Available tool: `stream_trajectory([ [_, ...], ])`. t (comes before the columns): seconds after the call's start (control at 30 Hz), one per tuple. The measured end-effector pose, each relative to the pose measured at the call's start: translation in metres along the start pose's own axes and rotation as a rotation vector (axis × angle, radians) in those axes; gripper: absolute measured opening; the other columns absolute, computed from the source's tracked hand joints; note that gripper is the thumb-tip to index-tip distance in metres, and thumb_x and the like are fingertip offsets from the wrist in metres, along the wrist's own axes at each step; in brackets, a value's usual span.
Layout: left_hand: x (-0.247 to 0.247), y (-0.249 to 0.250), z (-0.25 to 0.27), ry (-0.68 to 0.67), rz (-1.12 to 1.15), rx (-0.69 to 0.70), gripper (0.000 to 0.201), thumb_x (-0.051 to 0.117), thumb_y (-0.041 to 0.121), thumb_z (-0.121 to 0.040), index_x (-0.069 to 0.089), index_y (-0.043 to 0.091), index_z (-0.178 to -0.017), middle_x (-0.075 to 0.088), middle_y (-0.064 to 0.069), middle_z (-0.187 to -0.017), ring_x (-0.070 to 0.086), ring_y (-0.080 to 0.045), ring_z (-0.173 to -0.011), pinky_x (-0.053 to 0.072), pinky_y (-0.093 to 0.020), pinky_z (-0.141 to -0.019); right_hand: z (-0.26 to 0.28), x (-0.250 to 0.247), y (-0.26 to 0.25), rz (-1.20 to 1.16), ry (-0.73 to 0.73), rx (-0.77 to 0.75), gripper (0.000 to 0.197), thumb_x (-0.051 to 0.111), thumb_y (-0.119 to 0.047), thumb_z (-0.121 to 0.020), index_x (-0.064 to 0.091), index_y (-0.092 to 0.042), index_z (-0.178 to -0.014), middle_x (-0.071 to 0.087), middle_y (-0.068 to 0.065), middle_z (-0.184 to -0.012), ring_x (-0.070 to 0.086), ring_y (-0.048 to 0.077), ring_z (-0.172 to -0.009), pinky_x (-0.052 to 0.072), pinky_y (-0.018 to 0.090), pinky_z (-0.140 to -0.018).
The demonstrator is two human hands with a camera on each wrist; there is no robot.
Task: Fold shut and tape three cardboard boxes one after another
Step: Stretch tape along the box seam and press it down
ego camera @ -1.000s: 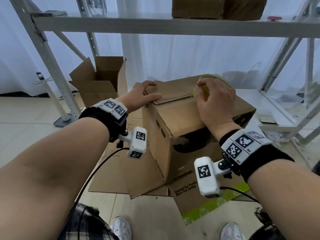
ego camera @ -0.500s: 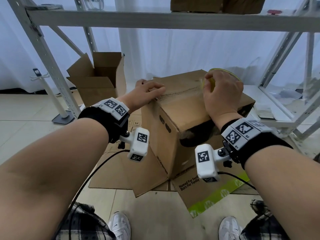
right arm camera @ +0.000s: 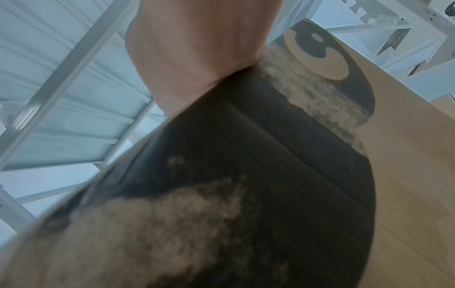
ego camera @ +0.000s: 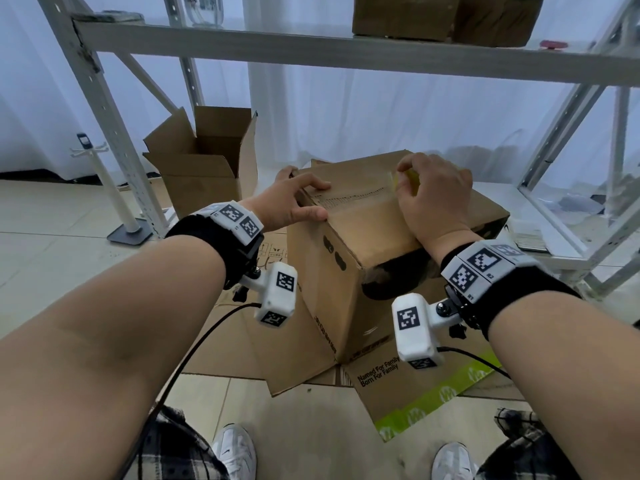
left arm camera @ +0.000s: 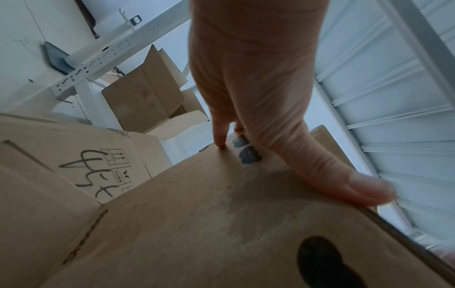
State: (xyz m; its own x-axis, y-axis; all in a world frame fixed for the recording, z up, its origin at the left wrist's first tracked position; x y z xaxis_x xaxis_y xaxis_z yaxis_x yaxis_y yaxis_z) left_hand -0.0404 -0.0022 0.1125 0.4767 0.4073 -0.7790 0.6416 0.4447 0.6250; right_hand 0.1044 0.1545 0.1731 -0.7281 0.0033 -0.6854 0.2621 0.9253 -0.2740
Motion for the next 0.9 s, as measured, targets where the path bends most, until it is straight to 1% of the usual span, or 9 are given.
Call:
stream_trajectory([
  [0.1,0.000,-0.001,0.001,0.016,0.046,0.008,0.065,0.066,0.061,-0.070,0.051,0.034,-0.127,0.022,-0.009,-0.143,0.031,-0.031,-0.130,0.024,-0.034,-0.108,0.002,-0.002,-0.001,-0.022,0.046,-0.010,0.017,0.051,-0.020,-0.093,0.064,-0.016,-0.104,0.066,0.003,-0.102,0.057,0.027,-0.101,0.030,0.037,-0.092],
  [0.17,0.004,0.000,-0.001,0.021,0.056,-0.006,0.061,0.049,0.067,-0.082,0.049,0.028,-0.130,0.027,-0.004,-0.137,0.028,-0.031,-0.132,0.023,-0.036,-0.110,0.003,-0.004,0.002,-0.027,0.067,-0.006,0.017,0.052,-0.020,-0.092,0.064,-0.015,-0.103,0.066,0.004,-0.100,0.058,0.027,-0.101,0.031,0.037,-0.092],
  [0.23,0.009,0.001,-0.005,0.023,0.055,-0.036,0.060,0.029,0.068,-0.089,0.047,0.027,-0.129,0.031,0.000,-0.138,0.016,-0.032,-0.140,0.017,-0.047,-0.116,0.003,-0.002,0.003,-0.019,0.039,-0.012,0.017,0.052,-0.019,-0.092,0.064,-0.015,-0.103,0.067,0.003,-0.101,0.058,0.027,-0.102,0.031,0.037,-0.092],
  [0.3,0.012,-0.003,-0.008,0.049,0.075,-0.078,0.052,0.044,0.069,-0.085,0.047,0.032,-0.123,0.022,0.001,-0.145,0.020,-0.032,-0.139,0.018,-0.048,-0.116,0.001,0.002,0.001,-0.017,-0.011,-0.031,0.018,0.052,-0.020,-0.092,0.064,-0.016,-0.104,0.067,0.003,-0.103,0.058,0.026,-0.103,0.031,0.036,-0.094],
  [0.4,0.012,-0.008,-0.009,0.088,0.130,-0.105,0.044,0.062,0.059,-0.081,0.049,0.036,-0.116,0.009,0.000,-0.149,0.029,-0.030,-0.134,0.023,-0.043,-0.115,-0.013,0.004,-0.012,-0.058,-0.090,-0.096,0.023,0.049,-0.028,-0.090,0.065,-0.017,-0.102,0.067,0.002,-0.099,0.059,0.024,-0.097,0.032,0.035,-0.090],
  [0.5,0.009,-0.008,-0.005,0.116,0.139,-0.107,0.044,0.065,0.056,-0.080,0.051,0.035,-0.115,0.007,-0.003,-0.152,0.024,-0.030,-0.137,0.023,-0.042,-0.115,-0.034,-0.001,-0.035,-0.182,-0.272,-0.151,0.032,0.043,-0.036,-0.087,0.068,-0.017,-0.090,0.067,0.000,-0.081,0.057,0.020,-0.080,0.039,0.033,-0.079],
  [0.57,0.008,-0.007,-0.004,0.130,0.139,-0.114,0.044,0.066,0.054,-0.080,0.052,0.033,-0.116,0.009,-0.004,-0.151,0.024,-0.028,-0.137,0.022,-0.037,-0.114,-0.048,-0.002,-0.047,-0.202,-0.410,-0.157,0.028,0.045,-0.028,-0.090,0.068,-0.016,-0.082,0.065,0.002,-0.075,0.055,0.020,-0.075,0.040,0.032,-0.069],
  [0.73,0.007,-0.007,-0.002,0.132,0.137,-0.127,0.043,0.066,0.055,-0.080,0.052,0.034,-0.114,0.010,-0.005,-0.151,0.028,-0.030,-0.135,0.024,-0.035,-0.113,-0.064,0.016,-0.077,-0.011,-0.660,-0.264,0.029,0.044,-0.022,-0.090,0.069,-0.014,-0.078,0.067,0.004,-0.081,0.059,0.023,-0.083,0.047,0.037,-0.074],
  [0.9,0.007,-0.008,-0.001,0.120,0.155,-0.135,0.044,0.066,0.054,-0.080,0.052,0.032,-0.115,0.008,-0.005,-0.152,0.020,-0.028,-0.140,0.020,-0.034,-0.112,-0.069,0.030,-0.100,0.034,-0.766,-0.306,0.029,0.043,-0.017,-0.086,0.067,-0.003,-0.078,0.067,0.011,-0.083,0.056,0.024,-0.077,0.043,0.034,-0.066],
])
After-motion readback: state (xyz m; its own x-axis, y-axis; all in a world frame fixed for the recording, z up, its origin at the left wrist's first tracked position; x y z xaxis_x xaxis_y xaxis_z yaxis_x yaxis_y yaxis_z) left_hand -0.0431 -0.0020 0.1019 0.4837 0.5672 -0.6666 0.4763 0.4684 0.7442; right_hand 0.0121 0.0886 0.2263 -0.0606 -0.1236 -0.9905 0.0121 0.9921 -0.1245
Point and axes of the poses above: each hand's wrist, its own z-axis away from the middle knuckle, its own x-axis out of the palm, y = z × x, the point moved 8 cm from there along -z, towards the middle knuckle
